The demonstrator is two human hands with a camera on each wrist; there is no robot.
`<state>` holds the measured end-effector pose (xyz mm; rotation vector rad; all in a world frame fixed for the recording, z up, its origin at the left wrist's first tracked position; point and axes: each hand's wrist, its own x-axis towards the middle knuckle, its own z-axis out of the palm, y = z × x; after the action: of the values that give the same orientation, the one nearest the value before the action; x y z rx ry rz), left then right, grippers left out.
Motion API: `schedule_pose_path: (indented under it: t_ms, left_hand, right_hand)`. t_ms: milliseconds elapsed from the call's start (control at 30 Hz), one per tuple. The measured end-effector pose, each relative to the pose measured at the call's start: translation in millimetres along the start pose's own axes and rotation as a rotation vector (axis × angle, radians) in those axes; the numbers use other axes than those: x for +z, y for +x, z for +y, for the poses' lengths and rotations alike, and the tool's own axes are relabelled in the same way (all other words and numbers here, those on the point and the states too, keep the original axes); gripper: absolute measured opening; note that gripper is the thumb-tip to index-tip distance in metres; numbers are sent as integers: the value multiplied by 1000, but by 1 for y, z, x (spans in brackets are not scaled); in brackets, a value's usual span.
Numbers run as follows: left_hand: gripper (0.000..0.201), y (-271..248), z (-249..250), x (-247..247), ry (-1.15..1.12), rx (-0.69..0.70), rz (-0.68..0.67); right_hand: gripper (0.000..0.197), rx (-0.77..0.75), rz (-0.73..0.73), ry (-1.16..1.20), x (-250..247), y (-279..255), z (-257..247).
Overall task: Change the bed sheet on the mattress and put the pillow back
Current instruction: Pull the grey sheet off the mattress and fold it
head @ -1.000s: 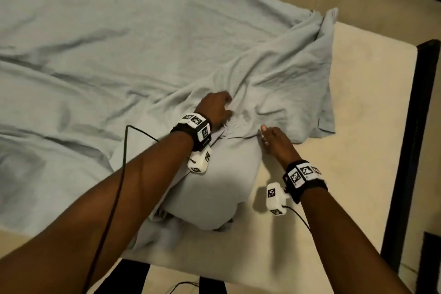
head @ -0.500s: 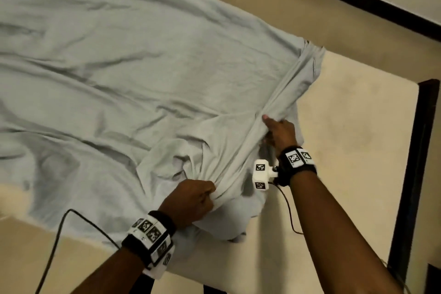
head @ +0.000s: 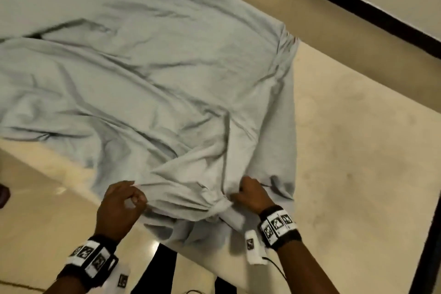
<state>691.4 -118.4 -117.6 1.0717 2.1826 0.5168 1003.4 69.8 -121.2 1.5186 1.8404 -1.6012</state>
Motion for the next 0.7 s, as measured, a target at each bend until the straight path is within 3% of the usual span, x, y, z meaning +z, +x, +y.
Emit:
schedule_pose_path:
  t_ms: [33,100,167,233,300,333,400,467,567,700]
  left_hand:
    - [13,3,-2,-6,5,11,23]
    - [4,13,-1,-3,-3,30,22]
    - [5,34,4,6,-8,62,-7]
    - [11,60,11,21,10,112,-17]
    - [12,90,22,35,-4,122,7]
    - [12,104,32,40,-19,133,22]
    - [12,132,47,46,-89,127,18]
    - [15,157,54,49,-206,84,-13]
    - [19,179,55,46,-313,109,-45]
    - [22,194,49,29,-349,110,-36]
  right_hand:
    - [25,73,12,-144,0,5,15]
    - [46,150,175,-59,-8,7,27]
    - [37,178,480,90,-29,17,16]
    - [24,191,806,90,-62,38,-5]
    - [44,124,985,46,-97,77,-25]
    - [64,94,1007,37,-112,101,-32]
    - [102,173,940,110,-134,153,-38]
    - [113,329,771,189,-147,195,-39]
    - [79,415,717,34,-148,219,-44]
    - [55,161,776,140,-129,203,-66]
